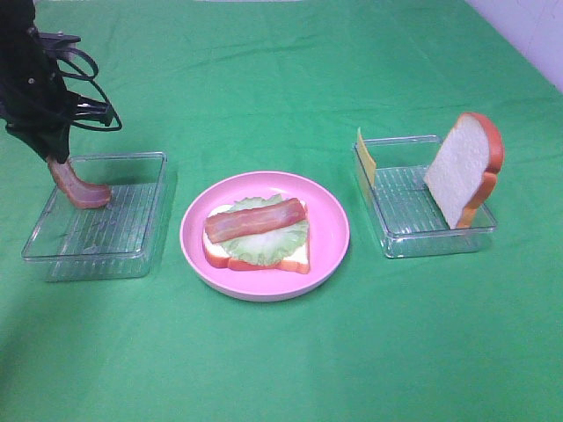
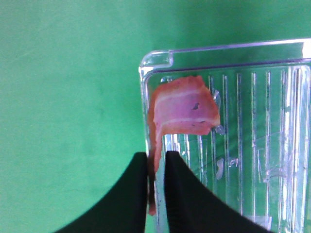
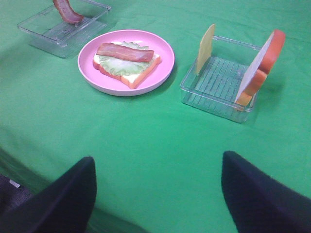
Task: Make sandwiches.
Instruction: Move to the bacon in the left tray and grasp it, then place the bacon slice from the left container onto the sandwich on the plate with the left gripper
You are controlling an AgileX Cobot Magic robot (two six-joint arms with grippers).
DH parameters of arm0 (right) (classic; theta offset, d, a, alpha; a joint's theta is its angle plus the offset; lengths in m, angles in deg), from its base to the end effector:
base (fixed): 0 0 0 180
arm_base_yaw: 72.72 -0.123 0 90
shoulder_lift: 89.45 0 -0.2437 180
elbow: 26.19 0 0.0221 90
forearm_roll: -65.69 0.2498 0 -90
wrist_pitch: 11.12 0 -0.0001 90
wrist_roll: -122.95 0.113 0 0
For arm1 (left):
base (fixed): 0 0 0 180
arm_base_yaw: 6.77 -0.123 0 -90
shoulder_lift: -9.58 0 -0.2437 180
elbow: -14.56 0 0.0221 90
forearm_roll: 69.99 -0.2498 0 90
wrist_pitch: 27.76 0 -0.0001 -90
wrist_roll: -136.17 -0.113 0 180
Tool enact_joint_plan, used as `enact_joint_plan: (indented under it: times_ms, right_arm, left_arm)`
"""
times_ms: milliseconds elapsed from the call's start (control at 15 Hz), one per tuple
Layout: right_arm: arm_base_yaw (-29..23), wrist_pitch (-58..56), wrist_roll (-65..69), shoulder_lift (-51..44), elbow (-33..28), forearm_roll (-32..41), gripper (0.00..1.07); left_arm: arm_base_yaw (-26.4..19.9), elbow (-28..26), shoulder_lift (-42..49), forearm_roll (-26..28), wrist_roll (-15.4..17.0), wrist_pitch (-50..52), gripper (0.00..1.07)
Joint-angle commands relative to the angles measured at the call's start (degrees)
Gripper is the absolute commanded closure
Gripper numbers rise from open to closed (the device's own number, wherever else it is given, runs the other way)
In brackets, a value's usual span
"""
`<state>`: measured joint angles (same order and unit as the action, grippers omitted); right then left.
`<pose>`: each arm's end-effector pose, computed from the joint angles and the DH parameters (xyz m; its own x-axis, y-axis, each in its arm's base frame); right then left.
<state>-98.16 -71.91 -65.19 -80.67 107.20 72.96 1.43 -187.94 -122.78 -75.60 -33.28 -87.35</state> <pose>0.0426 0.0341 0.2710 -0.3531 -0.2558 -0.8999 -0.5465 0.8371 -0.0235 0.4244 -0.0515 0.1283 -0.9809 0.0064 -0.1946 -0.0049 0.9983 0.0573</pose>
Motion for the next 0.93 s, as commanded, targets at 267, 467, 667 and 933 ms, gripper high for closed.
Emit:
enact_joint_plan:
  times_ms: [267,467,667,933]
  right_arm:
    - [0.06,-0.23,-0.4,-0.74,-0.29,-0.29,0.39]
    - [0.06,-0.23,-0.4,-0.74,-0.29,-0.29,0.39]
    - [0.06,-0.23,-0.4,-0.74,-0.29,-0.29,0.39]
    - [0.06,-0.23,-0.4,-0.74,-0.29,-0.23,0.39]
  left_arm:
    - [-0.06,-0.17,0.69,1.2,0.29,-0.11,1.07]
    - [-0.06,-3.27,4.24,8.65,-1.72,1.72,1.07]
    - [0.11,-6.88,6.53,22.0,-5.33,2.29,1.07]
    - [1.95,-6.82,6.59,41.88,-14.61,2.92,1.07]
